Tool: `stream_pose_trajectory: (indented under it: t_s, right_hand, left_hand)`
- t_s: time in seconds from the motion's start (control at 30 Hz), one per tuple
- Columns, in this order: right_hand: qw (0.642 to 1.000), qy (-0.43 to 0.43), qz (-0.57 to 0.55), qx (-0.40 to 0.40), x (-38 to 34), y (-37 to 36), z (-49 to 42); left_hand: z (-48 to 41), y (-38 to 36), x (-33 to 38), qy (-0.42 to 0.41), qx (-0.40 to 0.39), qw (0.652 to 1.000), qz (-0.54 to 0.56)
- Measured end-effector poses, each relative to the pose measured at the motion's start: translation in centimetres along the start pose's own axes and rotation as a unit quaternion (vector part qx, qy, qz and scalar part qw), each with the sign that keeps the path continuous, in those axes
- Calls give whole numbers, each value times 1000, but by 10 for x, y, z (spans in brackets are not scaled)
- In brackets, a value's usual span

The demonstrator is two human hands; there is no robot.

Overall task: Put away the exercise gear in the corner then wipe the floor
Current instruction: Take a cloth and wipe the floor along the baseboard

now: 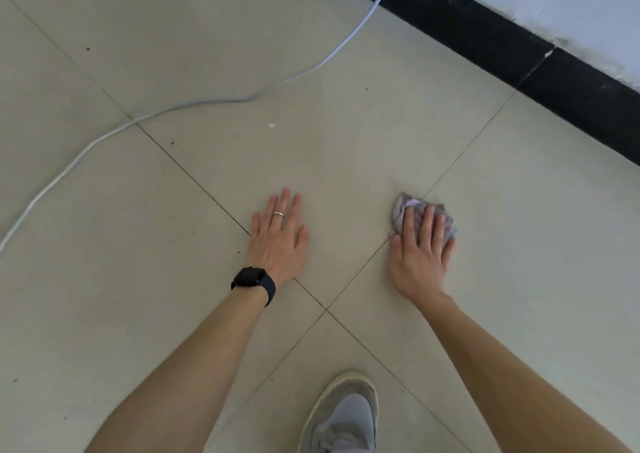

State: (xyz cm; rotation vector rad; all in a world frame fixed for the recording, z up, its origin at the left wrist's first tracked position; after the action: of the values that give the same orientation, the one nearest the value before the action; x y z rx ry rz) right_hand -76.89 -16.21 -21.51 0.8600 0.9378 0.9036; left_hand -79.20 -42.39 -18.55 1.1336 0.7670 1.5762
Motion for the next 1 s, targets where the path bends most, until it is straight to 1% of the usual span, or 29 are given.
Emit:
stream_pose_trajectory:
  t_s: [0.03,0.07,0.1,0.13,0.17,0.2,0.23,0.27,0.3,0.33,0.37,0.4,0.43,0.47,0.5,0.53,0.57,0.6,0.63,0.67,0.7,0.73,0.77,0.83,0.87,0.9,0.93,0.97,1.0]
  right_hand:
    - [1000,27,8,9,-18,-7,7]
    - [994,103,32,23,-40,-16,20]
    - [975,211,66,22,-65,-28,39]
    - [940,326,100,0,-83,-43,61]
    - [899,418,129,-32,-93,-56,81]
    - [868,473,138,-59,-98,-61,86]
    - [855,494,142,-71,-99,-59,76]
    - [859,486,150,-60,-99,-52,55]
    - [879,450,154,-40,-100,-43,28]
    - [914,378,142,-19,-97,-32,-4]
    - [952,284,117,-1,-93,-17,-35]
    - [979,186,81,6,-89,-7,-58]
    - [992,115,49,0,-90,-5,-71]
    - [996,79,31,-4,-98,-8,-71]
    - [996,79,34,-2,-108,-14,-62]
    - [990,133,48,9,-125,-21,-45]
    - [973,220,72,11,-143,-32,-22]
    - [941,325,97,-5,-156,-43,4]
    - [899,417,128,-29,-164,-52,20]
    - [865,477,145,-52,-168,-56,20]
    - [848,502,160,-57,-172,-53,2]
    - [853,490,173,-41,-176,-47,-24]
    - [877,449,172,-14,-181,-36,-56]
    - [950,284,132,-14,-182,-13,-122]
    - [973,205,98,-29,-178,-8,-140]
    - [983,166,77,-34,-180,-8,-144]
    - [983,164,73,-34,-184,-12,-135]
    - [975,202,84,-35,-190,-17,-116]
    - [959,265,98,-37,-193,-24,-91]
  left_hand:
    - [-7,8,-18,19,-2,1000,-7]
    - [-14,14,-33,33,-6,999,-17]
    - [-22,17,-46,40,-13,999,-25]
    - [-28,18,-55,41,-25,998,-31]
    - [-31,16,-59,37,-37,998,-35]
    - [-34,14,-62,31,-43,998,-35]
    - [-36,13,-63,25,-44,998,-32]
    - [-36,13,-63,22,-43,999,-26]
    - [-38,14,-63,21,-40,999,-19]
    - [-37,14,-61,19,-40,999,-17]
    - [-38,13,-60,18,-37,999,-13]
    - [-38,13,-61,18,-33,999,-8]
    - [-39,13,-62,20,-26,999,-2]
    - [-39,12,-64,20,-18,1000,2]
    - [-39,11,-65,18,-12,1000,5]
    - [-39,10,-67,17,-4,1000,8]
    - [-38,9,-70,16,4,1000,9]
    - [-38,9,-71,11,11,1000,5]
    - [-39,10,-72,4,18,1000,-4]
    - [-40,11,-71,-3,22,1000,-10]
    - [-43,14,-72,-5,26,1000,-7]
    - [-44,19,-74,1,32,999,5]
    - [-46,24,-75,7,41,999,18]
    - [-50,37,-74,11,62,998,25]
    - [-52,44,-71,10,78,997,15]
    - [-54,51,-69,9,98,995,0]
    - [-57,57,-66,4,120,993,-15]
    - [-61,60,-62,-3,137,990,-24]
    - [-66,61,-58,-11,149,988,-25]
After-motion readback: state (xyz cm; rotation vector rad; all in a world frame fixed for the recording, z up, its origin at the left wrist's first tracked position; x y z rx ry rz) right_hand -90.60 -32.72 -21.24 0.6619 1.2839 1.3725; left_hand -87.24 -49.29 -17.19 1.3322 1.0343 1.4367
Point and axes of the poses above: each hand's wrist, its own z-axis away from the middle knuckle, its own y-axis out of the back of the hand, x = y × z, the point moved 8 cm from there along -z, towards the middle knuckle, and after that the axes turned 2 degrees about -y, right-handed, at the moved point
